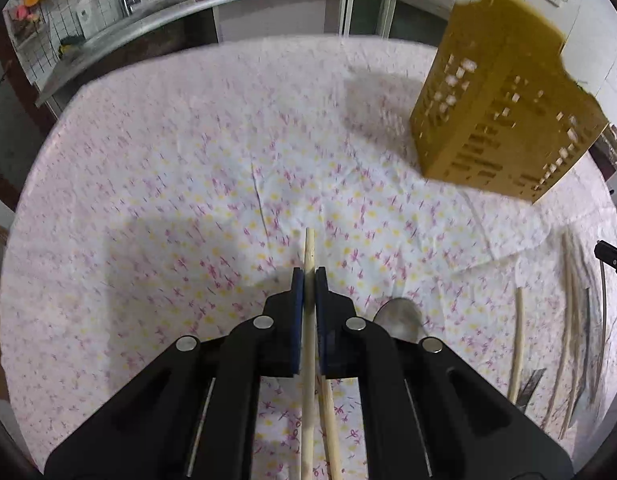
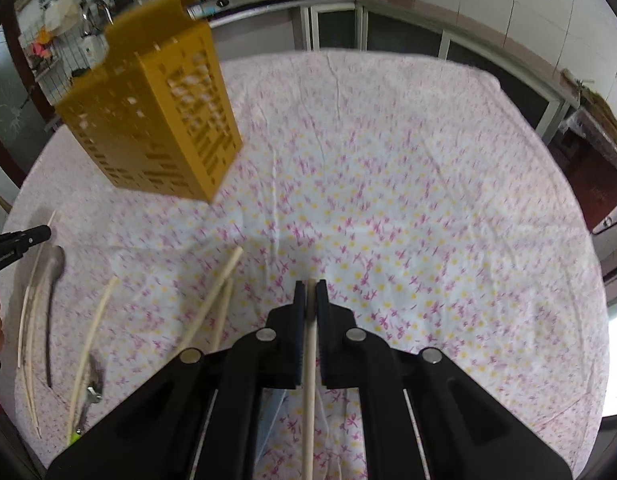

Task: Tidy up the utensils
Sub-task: 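Carry the chopsticks in both grippers up over the yellow caddy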

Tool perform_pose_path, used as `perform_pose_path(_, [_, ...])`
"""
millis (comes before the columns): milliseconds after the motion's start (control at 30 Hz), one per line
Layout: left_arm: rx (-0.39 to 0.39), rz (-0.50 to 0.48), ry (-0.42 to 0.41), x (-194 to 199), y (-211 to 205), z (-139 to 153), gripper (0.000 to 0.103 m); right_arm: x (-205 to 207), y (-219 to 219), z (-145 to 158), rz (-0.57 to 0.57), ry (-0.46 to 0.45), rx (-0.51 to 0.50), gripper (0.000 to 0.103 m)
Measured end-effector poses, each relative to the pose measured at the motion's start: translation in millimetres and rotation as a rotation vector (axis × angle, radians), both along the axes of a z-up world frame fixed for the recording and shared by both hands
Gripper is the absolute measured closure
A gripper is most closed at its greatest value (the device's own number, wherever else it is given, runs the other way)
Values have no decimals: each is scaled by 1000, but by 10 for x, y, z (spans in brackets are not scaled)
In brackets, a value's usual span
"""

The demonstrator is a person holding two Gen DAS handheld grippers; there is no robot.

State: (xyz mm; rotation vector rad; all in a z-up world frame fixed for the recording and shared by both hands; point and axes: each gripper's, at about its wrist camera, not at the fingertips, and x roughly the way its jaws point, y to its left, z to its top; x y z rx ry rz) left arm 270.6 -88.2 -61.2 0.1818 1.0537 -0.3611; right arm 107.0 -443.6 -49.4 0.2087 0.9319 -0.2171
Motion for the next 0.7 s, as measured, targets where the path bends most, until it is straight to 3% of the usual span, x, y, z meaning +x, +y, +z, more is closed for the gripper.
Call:
perform_pose_path(267, [-100,30,-143,-122,139,558,98,-188,60,475,11,-138,-21,97])
perform_pose_path(700, [-189,56,-229,-441,365,970,98,-421,109,774,16,-218,-23,97])
